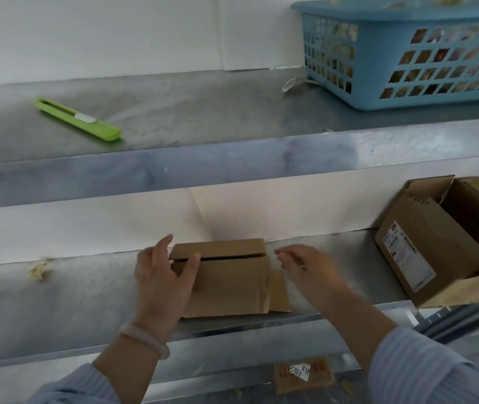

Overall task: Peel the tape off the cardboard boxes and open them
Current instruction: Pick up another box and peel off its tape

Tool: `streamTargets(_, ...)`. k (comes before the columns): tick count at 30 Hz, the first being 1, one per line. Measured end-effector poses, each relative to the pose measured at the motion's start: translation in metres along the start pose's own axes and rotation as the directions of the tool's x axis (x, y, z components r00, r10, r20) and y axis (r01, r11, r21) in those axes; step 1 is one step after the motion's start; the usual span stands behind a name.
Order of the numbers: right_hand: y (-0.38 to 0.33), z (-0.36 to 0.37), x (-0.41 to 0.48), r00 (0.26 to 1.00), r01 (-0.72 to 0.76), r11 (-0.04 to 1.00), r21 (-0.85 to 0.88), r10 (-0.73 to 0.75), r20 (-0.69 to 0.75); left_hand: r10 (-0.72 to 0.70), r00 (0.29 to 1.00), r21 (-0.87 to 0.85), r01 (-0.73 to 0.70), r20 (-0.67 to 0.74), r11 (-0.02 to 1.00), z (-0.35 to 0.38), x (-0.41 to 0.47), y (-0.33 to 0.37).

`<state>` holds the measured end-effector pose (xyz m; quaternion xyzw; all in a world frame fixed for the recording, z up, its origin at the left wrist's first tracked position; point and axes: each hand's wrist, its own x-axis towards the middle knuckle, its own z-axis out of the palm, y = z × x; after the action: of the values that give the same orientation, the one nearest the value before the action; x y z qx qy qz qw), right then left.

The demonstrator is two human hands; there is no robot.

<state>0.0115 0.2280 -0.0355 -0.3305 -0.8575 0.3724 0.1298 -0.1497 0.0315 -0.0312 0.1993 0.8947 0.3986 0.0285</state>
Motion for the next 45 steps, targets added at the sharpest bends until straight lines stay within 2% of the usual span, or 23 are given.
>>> streamTargets(3,-0.010,0.017,-0.007,0.998,-0.037,0.998,0.060,0.033,0.057,-0.220,0.971,-0.247,0.236,0.090,0.940,-0.006,0.000,-0.005)
streamTargets(5,-0.012,0.022,-0.008,0.994,-0.103,0.978,0.179,0.096,0.047,-0.264,0.956,-0.263,0.290,0.130,0.920,-0.010,0.001,-0.012)
streamTargets(8,-0.013,0.024,-0.004,0.982,-0.174,0.942,0.287,0.144,0.120,-0.295,0.936,-0.272,0.340,0.192,0.900,-0.019,0.001,-0.016)
streamTargets(9,-0.013,0.024,-0.002,0.975,-0.201,0.925,0.322,0.156,0.159,-0.311,0.926,-0.352,0.371,0.216,0.859,-0.021,-0.001,-0.014)
streamTargets(12,-0.015,0.023,0.008,0.947,-0.288,0.864,0.413,0.194,0.255,-0.358,0.871,-0.605,0.491,0.336,0.627,-0.030,-0.003,-0.005)
streamTargets(13,-0.015,0.022,0.011,0.937,-0.315,0.847,0.428,0.206,0.282,-0.344,0.868,-0.608,0.497,0.359,0.620,-0.033,-0.003,-0.004)
streamTargets(16,-0.018,0.018,0.018,0.909,-0.362,0.832,0.420,0.216,0.357,-0.259,0.877,-0.413,0.429,0.405,0.803,-0.040,0.004,-0.007)
streamTargets(18,-0.024,0.015,0.020,0.917,-0.289,0.913,0.286,0.179,0.356,-0.159,0.881,-0.186,0.266,0.446,0.946,-0.042,0.010,-0.009)
streamTargets(19,-0.029,0.014,0.020,0.922,-0.239,0.943,0.230,0.146,0.359,-0.112,0.879,-0.094,0.175,0.463,0.980,-0.041,0.012,-0.010)
streamTargets(23,-0.037,0.013,0.028,0.884,-0.095,0.989,0.117,0.029,0.467,-0.049,0.888,0.087,0.010,0.457,0.996,-0.037,0.017,-0.016)
streamTargets(25,-0.040,0.012,0.033,0.873,-0.006,0.997,-0.081,0.045,0.486,-0.057,0.882,0.171,-0.027,0.467,0.985,-0.032,0.019,-0.018)
streamTargets(27,-0.049,0.016,0.034,0.897,0.004,0.975,-0.220,0.094,0.432,-0.080,0.887,0.207,-0.018,0.455,0.978,-0.026,0.020,-0.013)
streamTargets(30,-0.066,0.032,0.034,0.947,-0.071,0.939,-0.337,0.169,0.272,-0.148,0.902,0.224,0.059,0.406,0.973,-0.014,0.018,0.002)
streamTargets(33,-0.073,0.045,0.034,0.958,-0.118,0.904,-0.411,0.212,0.192,-0.219,0.918,0.219,0.152,0.330,0.964,-0.002,0.017,0.008)
streamTargets(37,-0.071,0.040,0.032,0.967,-0.123,0.936,-0.331,0.188,0.171,-0.200,0.930,0.153,0.159,0.308,0.975,0.002,0.016,0.006)
streamTargets(41,-0.057,0.023,0.028,0.968,-0.186,0.982,-0.018,0.187,0.167,-0.109,0.920,-0.098,0.157,0.378,0.983,-0.010,0.007,-0.006)
streamTargets(43,-0.049,0.012,0.028,0.977,-0.173,0.980,0.102,0.156,0.148,-0.013,0.925,-0.108,0.059,0.379,0.992,-0.022,0.002,-0.011)
streamTargets(45,-0.043,0.002,0.027,0.968,-0.230,0.930,0.286,0.189,0.163,0.087,0.910,-0.085,-0.057,0.406,0.995,-0.033,-0.005,-0.015)
